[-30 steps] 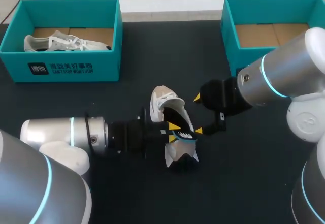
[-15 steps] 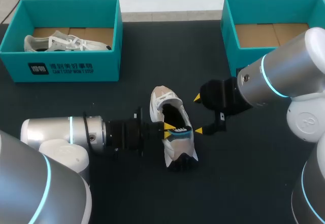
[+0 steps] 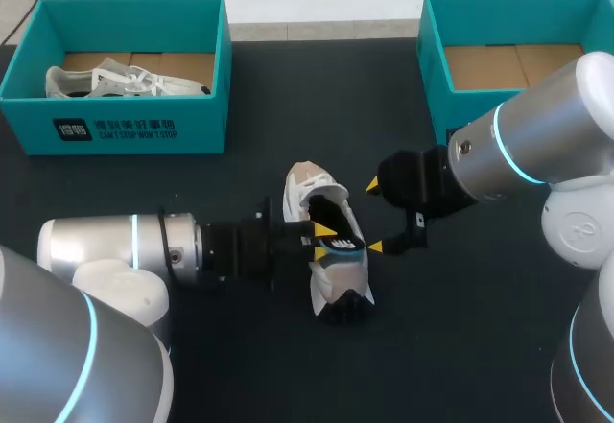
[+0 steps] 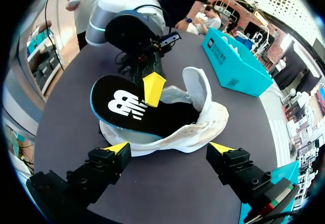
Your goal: Take the shoe out of the shoebox, open the shoe tongue, remove and reinsert the insole, then place the shoe into the shoebox
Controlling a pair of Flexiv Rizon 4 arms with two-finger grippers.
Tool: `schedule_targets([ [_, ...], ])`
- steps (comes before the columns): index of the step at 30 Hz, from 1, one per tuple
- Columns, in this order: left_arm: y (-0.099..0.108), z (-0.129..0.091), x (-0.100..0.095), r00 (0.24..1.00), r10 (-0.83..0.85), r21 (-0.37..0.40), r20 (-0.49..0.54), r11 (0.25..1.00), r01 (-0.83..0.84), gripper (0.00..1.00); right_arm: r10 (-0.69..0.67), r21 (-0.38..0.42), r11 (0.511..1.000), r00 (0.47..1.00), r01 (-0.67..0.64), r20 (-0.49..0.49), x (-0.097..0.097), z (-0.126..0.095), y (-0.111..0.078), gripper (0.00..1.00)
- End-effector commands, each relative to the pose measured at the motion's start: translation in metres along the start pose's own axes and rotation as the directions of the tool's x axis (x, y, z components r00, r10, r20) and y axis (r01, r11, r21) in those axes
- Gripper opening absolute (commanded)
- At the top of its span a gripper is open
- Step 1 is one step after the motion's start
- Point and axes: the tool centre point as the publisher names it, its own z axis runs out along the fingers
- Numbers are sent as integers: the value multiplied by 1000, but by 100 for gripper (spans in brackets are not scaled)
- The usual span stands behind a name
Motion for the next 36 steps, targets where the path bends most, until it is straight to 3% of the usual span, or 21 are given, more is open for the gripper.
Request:
schedule_targets([
  [1,-10,-3,3,1000,4,8,1,1000,-4,16,0,-1,1000,1000,0,2,2,0,0,100],
  [3,-11,-1,4,1000,8,10,-5,1000,-8,13,0,-1,1000,1000,0,2,2,0,0,100],
  [4,-11,0,5,1000,4,14,-8,1000,-4,0,0,-1,1000,1000,0,2,2,0,0,100],
  [10,3,4,8,1000,-9,25,-6,1000,9,0,0,-1,1000,1000,0,2,2,0,0,100],
  [21,32,-4,3,1000,-25,-33,8,999,25,0,0,-1,1000,1000,0,2,2,0,0,100],
  [24,25,-3,3,1000,-24,-33,10,999,24,0,0,-1,1000,1000,0,2,2,0,0,100],
  [25,21,-2,3,1000,-17,-29,6,999,17,6,0,-1,1000,1000,0,2,2,0,0,100],
  [26,17,-1,2,1000,-10,-25,2,1000,10,23,0,-1,1000,1000,0,2,2,0,0,100],
  [27,14,-1,2,1000,-2,-22,-3,1000,2,25,0,-1,1000,1000,0,2,2,0,0,100],
  [32,-3,-1,-1,1000,25,-4,-9,1000,-25,21,0,-1,1000,1000,0,2,2,0,0,100],
  [34,-8,-2,-2,999,32,5,-5,999,-32,8,0,-1,1000,1000,0,2,2,0,0,100],
  [36,-10,-2,-2,999,34,8,-6,999,-34,3,0,-1,1000,1000,0,2,2,0,0,100],
])
